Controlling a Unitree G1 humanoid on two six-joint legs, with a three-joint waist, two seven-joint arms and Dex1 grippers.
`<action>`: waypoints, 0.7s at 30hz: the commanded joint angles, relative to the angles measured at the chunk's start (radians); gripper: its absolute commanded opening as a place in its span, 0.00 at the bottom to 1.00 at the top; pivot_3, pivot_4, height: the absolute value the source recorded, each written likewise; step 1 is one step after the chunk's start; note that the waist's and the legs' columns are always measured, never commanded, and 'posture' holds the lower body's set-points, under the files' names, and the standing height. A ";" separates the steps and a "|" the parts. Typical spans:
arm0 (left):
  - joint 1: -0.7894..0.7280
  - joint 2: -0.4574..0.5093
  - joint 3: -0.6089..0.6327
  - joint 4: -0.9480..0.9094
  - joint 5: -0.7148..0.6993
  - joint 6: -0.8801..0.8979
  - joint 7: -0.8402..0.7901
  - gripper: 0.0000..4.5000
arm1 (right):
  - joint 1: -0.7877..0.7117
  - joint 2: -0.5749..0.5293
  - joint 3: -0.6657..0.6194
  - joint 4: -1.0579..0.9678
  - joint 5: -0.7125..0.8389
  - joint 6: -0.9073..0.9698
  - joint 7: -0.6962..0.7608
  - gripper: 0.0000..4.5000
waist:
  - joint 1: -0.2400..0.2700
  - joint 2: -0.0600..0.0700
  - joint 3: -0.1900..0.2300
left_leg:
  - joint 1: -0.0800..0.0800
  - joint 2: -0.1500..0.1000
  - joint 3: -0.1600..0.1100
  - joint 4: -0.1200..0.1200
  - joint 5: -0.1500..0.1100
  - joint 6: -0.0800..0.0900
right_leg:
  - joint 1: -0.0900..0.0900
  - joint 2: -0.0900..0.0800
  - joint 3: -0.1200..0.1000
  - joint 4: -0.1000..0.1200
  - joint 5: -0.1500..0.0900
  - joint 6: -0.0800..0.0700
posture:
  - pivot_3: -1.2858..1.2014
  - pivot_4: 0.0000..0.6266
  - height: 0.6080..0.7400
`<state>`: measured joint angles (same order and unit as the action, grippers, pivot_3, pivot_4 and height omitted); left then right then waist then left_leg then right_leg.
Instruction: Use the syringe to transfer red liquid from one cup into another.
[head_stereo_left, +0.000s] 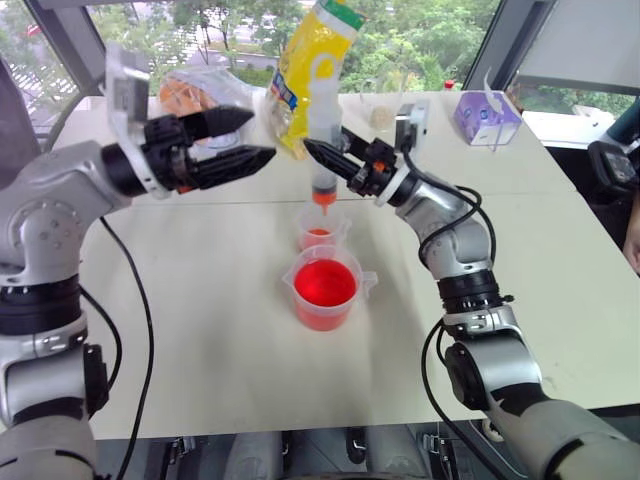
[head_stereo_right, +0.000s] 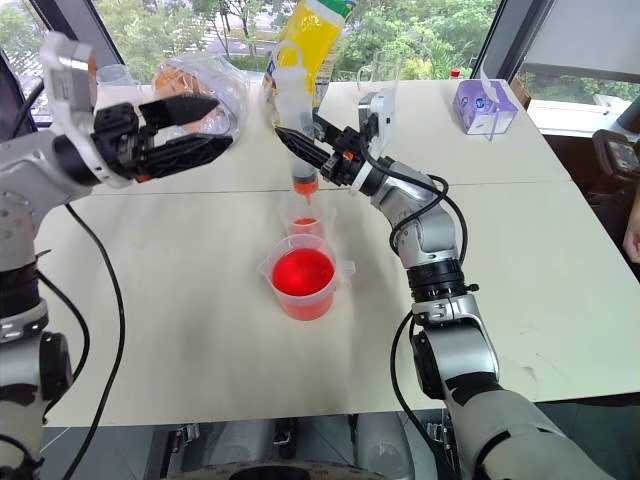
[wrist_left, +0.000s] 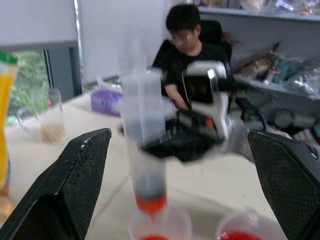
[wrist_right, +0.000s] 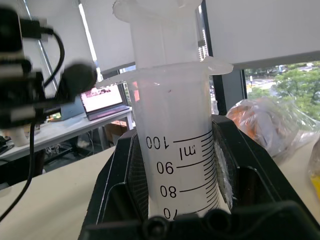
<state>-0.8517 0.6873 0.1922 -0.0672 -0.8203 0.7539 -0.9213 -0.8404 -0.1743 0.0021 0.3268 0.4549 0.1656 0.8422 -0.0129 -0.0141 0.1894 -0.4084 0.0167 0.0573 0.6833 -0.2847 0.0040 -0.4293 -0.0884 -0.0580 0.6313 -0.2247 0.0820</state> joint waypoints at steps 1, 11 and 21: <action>-0.071 -0.038 -0.035 0.047 0.064 -0.075 0.009 0.99 | -0.005 0.008 -0.010 -0.053 0.006 -0.013 0.002 0.31 | -0.001 0.000 0.000 | 0.000 0.000 0.000 0.000 0.000 0.000 | 0.000 0.000 0.000 0.000 0.000 0.000 | 0.52 0.24 1.00; -0.206 -0.169 -0.098 0.231 0.176 -0.172 -0.006 0.99 | 0.018 0.012 0.001 -0.071 -0.004 -0.013 -0.002 0.31 | -0.005 0.000 0.000 | 0.000 0.000 0.001 0.000 0.000 -0.001 | -0.001 0.001 0.000 0.001 0.000 0.000 | 0.52 0.24 1.00; -0.213 -0.200 -0.096 0.239 0.196 -0.168 -0.014 0.04 | 0.009 0.013 0.002 -0.065 -0.009 -0.018 0.006 0.31 | -0.002 0.000 0.000 | 0.000 0.000 0.000 0.000 0.000 -0.001 | -0.001 0.001 0.000 0.001 0.000 0.000 | 0.52 0.24 1.00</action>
<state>-1.0356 0.4864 0.0893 0.1909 -0.6256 0.6011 -0.9313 -0.8129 -0.1668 0.0119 0.3089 0.4415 0.1665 0.8419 -0.0150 -0.0141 0.1894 -0.4084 0.0166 0.0576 0.6830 -0.2842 0.0033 -0.4298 -0.0879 -0.0582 0.6320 -0.2246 0.0821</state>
